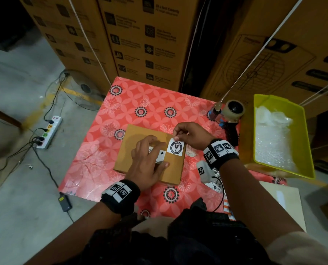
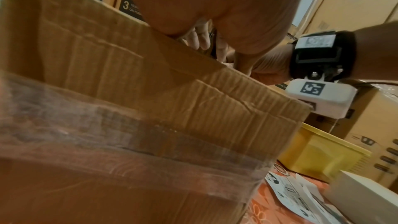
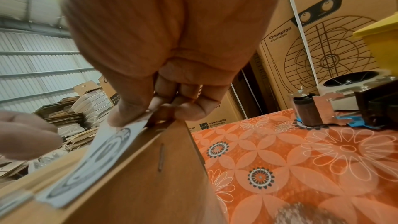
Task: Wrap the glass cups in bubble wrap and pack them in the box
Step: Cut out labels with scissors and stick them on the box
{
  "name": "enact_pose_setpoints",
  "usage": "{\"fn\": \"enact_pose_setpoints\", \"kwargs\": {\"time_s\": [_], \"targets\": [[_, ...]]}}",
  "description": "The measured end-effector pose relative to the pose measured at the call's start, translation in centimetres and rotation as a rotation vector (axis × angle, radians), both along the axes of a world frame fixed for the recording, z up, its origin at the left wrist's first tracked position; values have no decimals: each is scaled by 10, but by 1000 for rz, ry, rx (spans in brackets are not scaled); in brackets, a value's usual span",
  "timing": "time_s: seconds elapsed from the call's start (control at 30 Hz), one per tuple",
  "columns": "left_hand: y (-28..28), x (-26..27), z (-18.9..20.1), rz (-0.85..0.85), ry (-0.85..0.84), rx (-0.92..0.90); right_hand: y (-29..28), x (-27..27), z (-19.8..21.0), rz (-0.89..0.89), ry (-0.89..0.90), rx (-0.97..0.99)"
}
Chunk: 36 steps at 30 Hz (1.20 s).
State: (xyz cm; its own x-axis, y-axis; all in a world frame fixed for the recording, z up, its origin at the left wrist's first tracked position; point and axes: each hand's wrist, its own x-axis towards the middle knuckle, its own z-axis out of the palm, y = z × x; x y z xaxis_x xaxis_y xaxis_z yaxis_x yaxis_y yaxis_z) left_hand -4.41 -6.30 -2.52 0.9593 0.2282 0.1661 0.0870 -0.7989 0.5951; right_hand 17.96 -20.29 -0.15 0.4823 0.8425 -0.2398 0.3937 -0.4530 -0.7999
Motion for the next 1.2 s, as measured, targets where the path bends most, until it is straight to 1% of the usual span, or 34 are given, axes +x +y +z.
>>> {"fn": "enact_pose_setpoints", "kwargs": {"time_s": [0.13, 0.23, 0.4, 0.57, 0.67, 0.77, 0.8, 0.87, 0.93, 1.0, 1.07, 1.13, 1.2], "targets": [[-7, 3, 5, -87, 8, 79, -3, -4, 0, -8, -19, 13], [-13, 3, 4, -160, 54, 159, -4, -6, -1, -10, -33, 17], [-17, 0, -3, -238, 117, 222, -5, -9, 1, 8, -79, -4], [-20, 0, -5, -278, 215, 291, -4, -15, 7, 42, -188, -48], [-20, -1, -5, -289, 225, 313, -8, -23, 6, 34, -316, -37], [-19, -1, -4, -309, 232, 334, -14, -34, 3, -60, -534, -68], [-19, -1, -4, -317, 234, 341, -17, -37, 0, -107, -567, -75], [-18, 0, -2, -332, 241, 358, -25, -45, -4, -224, -575, -34], [-16, 1, 1, -347, 262, 384, -37, -58, -9, -313, -561, 59], [-16, 4, 3, -354, 298, 403, -48, -78, -17, -321, -546, 108], [-16, 10, 5, -360, 333, 411, -56, -102, -27, -265, -562, 75], [-14, 18, 7, -374, 357, 443, -61, -122, -37, -191, -634, -59], [-10, 27, 9, -376, 372, 495, -63, -132, -42, -168, -725, -210]]}}
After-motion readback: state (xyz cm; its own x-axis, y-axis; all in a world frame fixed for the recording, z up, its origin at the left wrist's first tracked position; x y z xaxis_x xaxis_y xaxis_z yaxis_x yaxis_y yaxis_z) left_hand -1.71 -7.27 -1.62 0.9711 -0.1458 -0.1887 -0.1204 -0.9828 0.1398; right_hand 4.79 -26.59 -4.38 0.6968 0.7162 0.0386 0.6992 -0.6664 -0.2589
